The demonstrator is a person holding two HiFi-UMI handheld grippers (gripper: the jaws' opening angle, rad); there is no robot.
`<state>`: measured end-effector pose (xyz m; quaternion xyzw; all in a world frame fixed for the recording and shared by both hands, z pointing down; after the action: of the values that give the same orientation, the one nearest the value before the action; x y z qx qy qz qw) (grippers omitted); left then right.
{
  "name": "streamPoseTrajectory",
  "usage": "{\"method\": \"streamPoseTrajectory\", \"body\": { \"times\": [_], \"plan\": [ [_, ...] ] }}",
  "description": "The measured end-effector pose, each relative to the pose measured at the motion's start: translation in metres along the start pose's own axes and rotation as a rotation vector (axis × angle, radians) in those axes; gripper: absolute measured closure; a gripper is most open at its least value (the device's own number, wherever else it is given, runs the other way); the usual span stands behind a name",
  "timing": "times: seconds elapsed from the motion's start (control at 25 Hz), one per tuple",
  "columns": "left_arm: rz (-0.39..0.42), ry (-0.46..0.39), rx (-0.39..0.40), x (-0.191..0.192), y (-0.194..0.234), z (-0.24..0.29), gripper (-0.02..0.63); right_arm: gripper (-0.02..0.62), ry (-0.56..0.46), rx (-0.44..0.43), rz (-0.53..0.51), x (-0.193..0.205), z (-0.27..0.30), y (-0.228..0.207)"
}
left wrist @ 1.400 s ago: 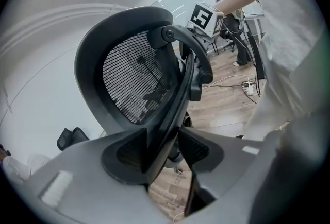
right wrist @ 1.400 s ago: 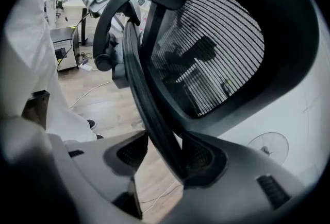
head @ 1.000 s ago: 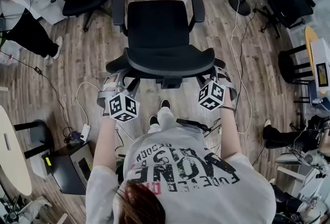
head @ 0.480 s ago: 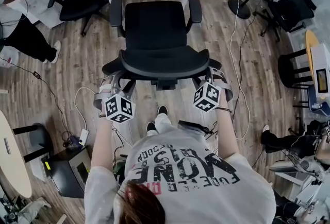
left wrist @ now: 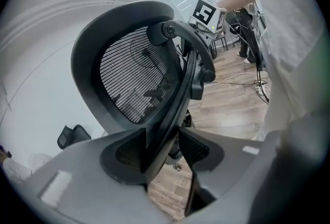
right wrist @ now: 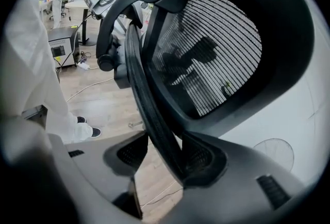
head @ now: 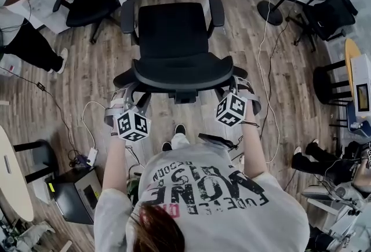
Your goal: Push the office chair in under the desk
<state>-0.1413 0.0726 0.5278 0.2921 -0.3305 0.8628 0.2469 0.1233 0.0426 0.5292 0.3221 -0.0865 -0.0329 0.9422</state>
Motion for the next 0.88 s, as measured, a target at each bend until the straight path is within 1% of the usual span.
{"method": "streamPoseTrajectory", "body": {
  "times": [0.2,0.44,0.88],
  "plan": [
    [0.0,-0.009,-0.013,0.003,0.001,0.007,0.402,0.402,0.003,-0.006,-0.01,0.001,0.009,-0.003],
    [-0.005,-0.012,-0.032,-0.021,0.012,0.031,0.402,0.402,-0.001,0.003,-0.019,0.022,0.024,-0.034],
    [-0.01,-0.018,-0.049,-0.033,0.037,0.063,0.4,0.396,-0.004,0.045,-0.037,0.03,0.05,-0.069]
  ]
}}
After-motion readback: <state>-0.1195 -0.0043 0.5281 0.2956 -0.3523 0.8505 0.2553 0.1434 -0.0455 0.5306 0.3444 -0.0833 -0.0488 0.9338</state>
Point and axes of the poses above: the fingertips, and each gripper's own axes: z forward along the fingers, y to its left, x out of its underside, the point moved 4 cm from there along -z, backward along the fingers, and after that the axes turned 15 degrees about -z, right-handed, at the moved point
